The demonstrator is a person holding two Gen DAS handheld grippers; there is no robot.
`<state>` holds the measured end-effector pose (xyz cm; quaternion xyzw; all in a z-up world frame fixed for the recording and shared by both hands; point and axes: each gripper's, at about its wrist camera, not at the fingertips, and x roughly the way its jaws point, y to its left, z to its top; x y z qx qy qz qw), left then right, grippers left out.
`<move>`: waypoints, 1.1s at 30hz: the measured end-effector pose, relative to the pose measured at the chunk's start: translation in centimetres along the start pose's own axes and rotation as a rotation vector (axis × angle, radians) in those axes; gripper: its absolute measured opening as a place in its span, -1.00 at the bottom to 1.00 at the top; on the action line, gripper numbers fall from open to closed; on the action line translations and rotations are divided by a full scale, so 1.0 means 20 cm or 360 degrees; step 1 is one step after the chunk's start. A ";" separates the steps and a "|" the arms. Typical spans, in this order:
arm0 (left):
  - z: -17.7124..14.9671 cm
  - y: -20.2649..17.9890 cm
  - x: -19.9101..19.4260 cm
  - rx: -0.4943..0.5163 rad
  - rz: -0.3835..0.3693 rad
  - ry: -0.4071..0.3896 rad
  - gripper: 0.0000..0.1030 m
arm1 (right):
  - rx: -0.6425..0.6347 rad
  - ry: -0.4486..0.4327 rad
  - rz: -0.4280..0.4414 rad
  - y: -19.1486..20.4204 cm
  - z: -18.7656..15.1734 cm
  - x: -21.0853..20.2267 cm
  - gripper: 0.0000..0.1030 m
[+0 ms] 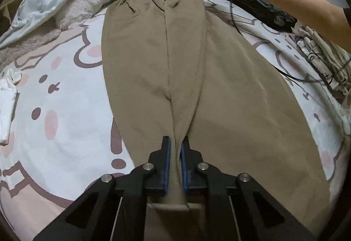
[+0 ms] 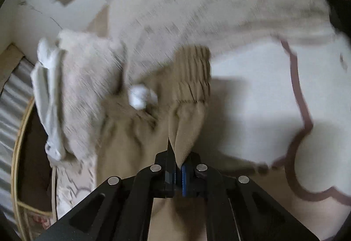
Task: Fold clothes
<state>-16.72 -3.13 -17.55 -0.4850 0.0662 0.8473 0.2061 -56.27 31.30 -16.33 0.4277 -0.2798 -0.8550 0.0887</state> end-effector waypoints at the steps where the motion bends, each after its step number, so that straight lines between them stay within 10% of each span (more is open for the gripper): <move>1: 0.00 0.01 0.00 -0.0027 -0.0022 0.0007 -0.91 | -0.0022 -0.0014 0.0001 0.07 0.04 -0.02 -0.91; 18: -0.10 0.38 0.00 -0.0751 -0.0514 0.0122 -0.95 | -0.0572 0.0298 -0.0429 0.99 -0.15 0.90 -0.89; 19: -0.11 0.38 0.00 -0.0750 -0.0515 0.0119 -0.94 | -0.0588 0.0309 -0.0437 0.99 -0.20 0.97 -0.57; 20: -0.11 0.37 0.00 -0.0749 -0.0516 0.0117 -0.94 | -0.0594 0.0314 -0.0424 1.00 -0.23 1.01 0.19; 22: -0.10 0.37 0.00 -0.0748 -0.0516 0.0114 -0.94 | -0.0651 0.0275 -0.0394 1.04 -0.27 1.01 0.83; 33: -0.11 0.41 0.01 -0.0886 -0.0553 0.0101 -0.94 | -0.0571 0.0296 0.0108 0.84 -0.34 0.28 0.80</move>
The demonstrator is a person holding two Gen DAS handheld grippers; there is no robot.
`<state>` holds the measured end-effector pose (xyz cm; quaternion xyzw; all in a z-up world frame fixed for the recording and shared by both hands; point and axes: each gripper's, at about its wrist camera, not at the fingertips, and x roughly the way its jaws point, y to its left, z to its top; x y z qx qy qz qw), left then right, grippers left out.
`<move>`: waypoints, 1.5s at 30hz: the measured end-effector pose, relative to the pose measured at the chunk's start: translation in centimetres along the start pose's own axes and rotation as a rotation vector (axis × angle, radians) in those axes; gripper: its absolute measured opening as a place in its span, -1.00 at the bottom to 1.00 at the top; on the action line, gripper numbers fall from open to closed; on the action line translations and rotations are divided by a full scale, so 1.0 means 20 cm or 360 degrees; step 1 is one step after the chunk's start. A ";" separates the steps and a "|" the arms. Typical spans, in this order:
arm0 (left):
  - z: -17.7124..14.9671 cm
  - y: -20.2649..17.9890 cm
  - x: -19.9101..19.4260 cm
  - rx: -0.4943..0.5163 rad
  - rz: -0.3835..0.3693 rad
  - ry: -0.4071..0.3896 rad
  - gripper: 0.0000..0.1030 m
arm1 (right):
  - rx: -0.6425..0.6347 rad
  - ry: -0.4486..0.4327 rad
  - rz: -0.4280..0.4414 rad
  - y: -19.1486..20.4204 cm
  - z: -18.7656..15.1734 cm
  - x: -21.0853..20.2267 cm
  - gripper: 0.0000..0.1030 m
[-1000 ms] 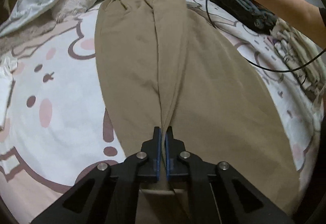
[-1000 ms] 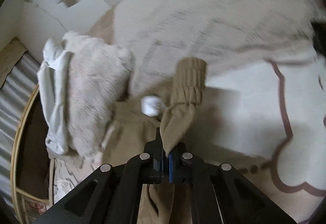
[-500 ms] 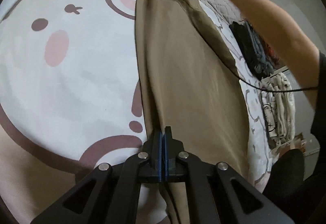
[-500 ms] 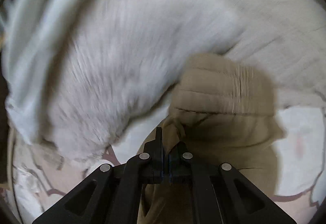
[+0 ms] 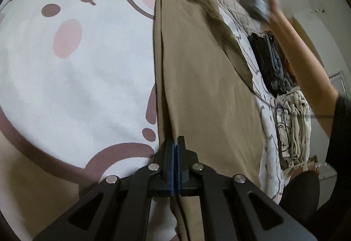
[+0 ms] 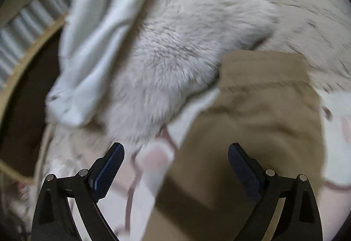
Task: Fold clothes
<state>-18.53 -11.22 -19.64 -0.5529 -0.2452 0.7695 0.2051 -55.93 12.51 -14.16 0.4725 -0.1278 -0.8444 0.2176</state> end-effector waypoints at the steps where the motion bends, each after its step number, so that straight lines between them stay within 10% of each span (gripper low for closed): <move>1: 0.00 -0.01 0.00 -0.0004 0.0021 -0.0006 -0.94 | -0.0028 0.0005 0.0016 -0.03 -0.05 -0.10 0.76; 6: -0.06 -0.11 -0.07 0.0108 0.0242 -0.0081 -0.79 | -0.0099 -0.0014 0.0037 -0.10 -0.32 -0.59 0.75; 8: -0.10 -0.16 -0.14 0.0178 0.0347 -0.0151 -0.38 | -0.0151 -0.0007 0.0007 -0.09 -0.44 -0.79 0.75; 14: -0.29 -0.44 -0.45 0.0493 0.0695 -0.0302 -0.34 | -0.0197 0.0024 -0.0024 -0.03 -0.81 -1.33 0.75; 20: -0.56 -0.83 -0.68 0.0525 0.0679 -0.0407 -0.26 | -0.0300 0.0008 -0.0050 0.12 -1.32 -1.71 0.75; 25: -0.87 -1.02 -0.64 0.0472 0.0777 -0.0479 -0.25 | -0.0203 0.0053 0.0075 0.14 -1.82 -1.73 0.71; 32: -1.39 -1.01 -0.50 0.0228 0.0906 -0.0477 -0.26 | 0.0005 0.0307 0.0386 0.05 -2.40 -1.53 -0.24; 45: -1.73 -0.71 -0.23 -0.0110 0.1051 -0.0234 -0.26 | -0.0225 0.0654 0.0657 0.17 -2.84 -1.32 -0.25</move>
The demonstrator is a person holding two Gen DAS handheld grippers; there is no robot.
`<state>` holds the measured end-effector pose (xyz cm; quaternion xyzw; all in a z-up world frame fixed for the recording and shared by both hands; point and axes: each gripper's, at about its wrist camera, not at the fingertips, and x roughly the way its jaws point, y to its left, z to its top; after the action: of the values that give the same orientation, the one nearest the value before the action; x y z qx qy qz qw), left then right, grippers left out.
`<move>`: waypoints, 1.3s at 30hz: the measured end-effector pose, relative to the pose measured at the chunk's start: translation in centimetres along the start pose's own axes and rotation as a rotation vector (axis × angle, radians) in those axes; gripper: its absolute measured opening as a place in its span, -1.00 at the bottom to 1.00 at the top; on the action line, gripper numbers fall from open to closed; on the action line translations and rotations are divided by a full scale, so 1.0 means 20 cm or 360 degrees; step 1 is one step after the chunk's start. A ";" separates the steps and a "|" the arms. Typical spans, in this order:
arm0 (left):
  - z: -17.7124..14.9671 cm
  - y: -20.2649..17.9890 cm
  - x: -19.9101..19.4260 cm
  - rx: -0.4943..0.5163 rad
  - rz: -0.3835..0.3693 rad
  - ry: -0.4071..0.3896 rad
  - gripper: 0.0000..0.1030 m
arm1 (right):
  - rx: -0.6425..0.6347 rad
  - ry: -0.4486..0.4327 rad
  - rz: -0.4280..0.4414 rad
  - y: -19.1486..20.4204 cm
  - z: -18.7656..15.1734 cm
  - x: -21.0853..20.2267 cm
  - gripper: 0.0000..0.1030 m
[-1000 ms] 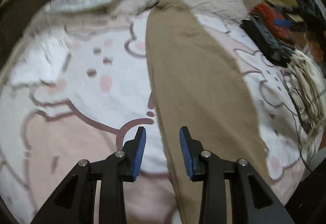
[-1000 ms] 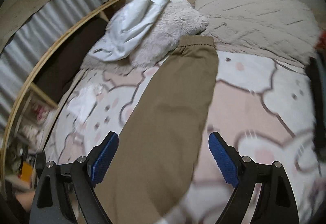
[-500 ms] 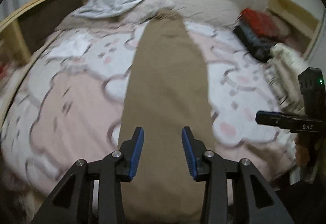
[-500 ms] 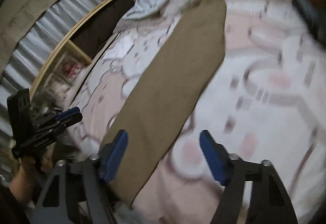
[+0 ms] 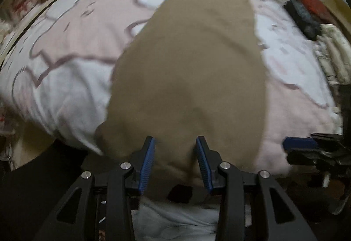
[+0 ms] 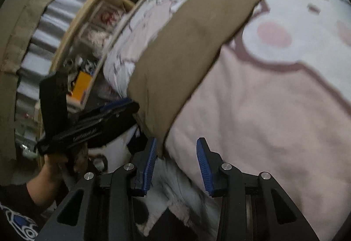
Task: Fold clothes
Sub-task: 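Grasp the hem end with the left gripper while the right gripper grasps beside it, then lift the held hem end with both grippers and carry it toward the waistband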
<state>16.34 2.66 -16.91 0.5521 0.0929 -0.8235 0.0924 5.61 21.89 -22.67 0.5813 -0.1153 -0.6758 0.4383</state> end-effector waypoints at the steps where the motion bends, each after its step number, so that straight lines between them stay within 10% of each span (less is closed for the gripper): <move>1: 0.00 0.03 0.02 -0.0035 0.0017 0.0022 -0.26 | -0.0007 0.0004 -0.0001 0.00 0.01 0.02 -0.25; 21: -0.04 0.15 0.10 -0.0191 -0.0132 0.0044 -0.16 | 0.0057 0.0049 0.0454 0.04 0.19 0.39 -0.25; 33: -0.03 0.21 0.08 -0.0225 -0.0183 0.0049 -0.17 | 0.0018 0.0126 0.0460 0.09 0.10 0.41 -0.25; 39: 0.05 0.18 -0.22 0.0112 -0.0118 -0.0244 -0.17 | 0.0219 0.0112 0.0460 0.04 0.08 0.40 -0.75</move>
<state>17.96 -0.78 -12.69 0.4864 0.0771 -0.8689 0.0492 5.00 15.04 -27.00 0.6107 -0.2282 -0.5754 0.4939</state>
